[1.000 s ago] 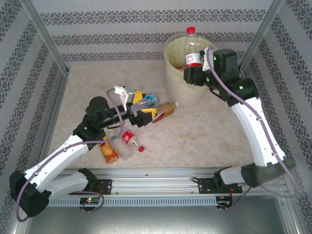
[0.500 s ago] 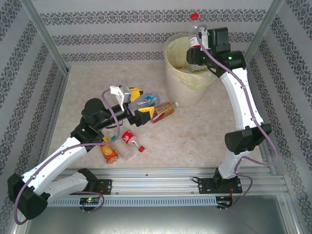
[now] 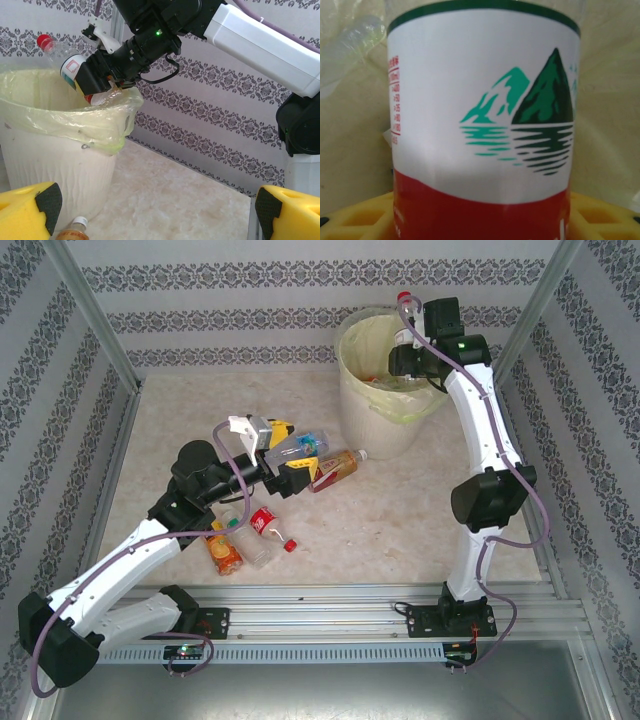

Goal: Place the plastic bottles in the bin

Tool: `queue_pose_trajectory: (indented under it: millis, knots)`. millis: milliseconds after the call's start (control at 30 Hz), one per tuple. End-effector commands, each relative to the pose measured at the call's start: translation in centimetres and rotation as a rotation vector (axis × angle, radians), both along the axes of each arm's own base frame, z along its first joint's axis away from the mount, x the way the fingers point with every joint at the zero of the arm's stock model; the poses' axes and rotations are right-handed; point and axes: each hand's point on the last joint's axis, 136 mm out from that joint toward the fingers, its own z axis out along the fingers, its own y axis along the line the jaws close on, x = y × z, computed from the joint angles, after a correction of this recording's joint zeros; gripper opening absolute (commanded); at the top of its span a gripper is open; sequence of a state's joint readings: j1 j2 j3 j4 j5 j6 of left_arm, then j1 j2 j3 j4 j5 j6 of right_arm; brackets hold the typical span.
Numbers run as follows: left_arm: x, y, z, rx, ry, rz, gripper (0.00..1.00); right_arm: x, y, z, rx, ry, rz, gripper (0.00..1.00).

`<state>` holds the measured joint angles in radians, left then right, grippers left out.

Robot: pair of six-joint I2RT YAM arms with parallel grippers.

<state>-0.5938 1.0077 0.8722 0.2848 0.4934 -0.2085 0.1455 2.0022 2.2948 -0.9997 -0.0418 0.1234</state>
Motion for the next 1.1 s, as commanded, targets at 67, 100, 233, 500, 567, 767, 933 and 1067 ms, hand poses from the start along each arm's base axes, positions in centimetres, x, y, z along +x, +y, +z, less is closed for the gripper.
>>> queue_pose_trajectory:
  millis: [67,100,233,500,567,767,933,1067]
  knots:
    - [0.4,0.3,0.2,0.011,-0.029,0.02,1.0,-0.1,-0.6,0.7,-0.007,-0.015,-0.013,0.7]
    - [0.5,0.3,0.1,0.012,-0.026,0.023,1.0,-0.1,-0.6,0.8,-0.006,-0.018,-0.017,0.72]
    - [0.5,0.3,0.1,0.016,-0.024,0.024,1.0,-0.4,-0.9,1.6,-0.007,-0.035,-0.029,0.82]
    - [0.7,0.3,-0.2,0.024,-0.018,0.026,1.0,-2.2,-0.8,5.6,0.025,-0.113,-0.019,0.84]
    - [0.8,0.3,-0.5,0.035,-0.016,0.032,1.0,-3.1,-0.4,6.6,0.054,-0.135,-0.004,0.84]
    - [1.6,0.3,-1.9,0.092,0.004,0.064,1.0,-6.8,1.0,8.2,0.161,-0.191,0.051,0.84]
    - [2.3,0.4,-3.0,0.162,0.035,0.089,1.0,-11.5,2.3,7.8,0.281,-0.207,0.097,0.85]
    - [2.8,0.6,-4.2,0.256,0.093,0.11,1.0,-15.7,3.9,6.3,0.399,-0.181,0.142,0.86]
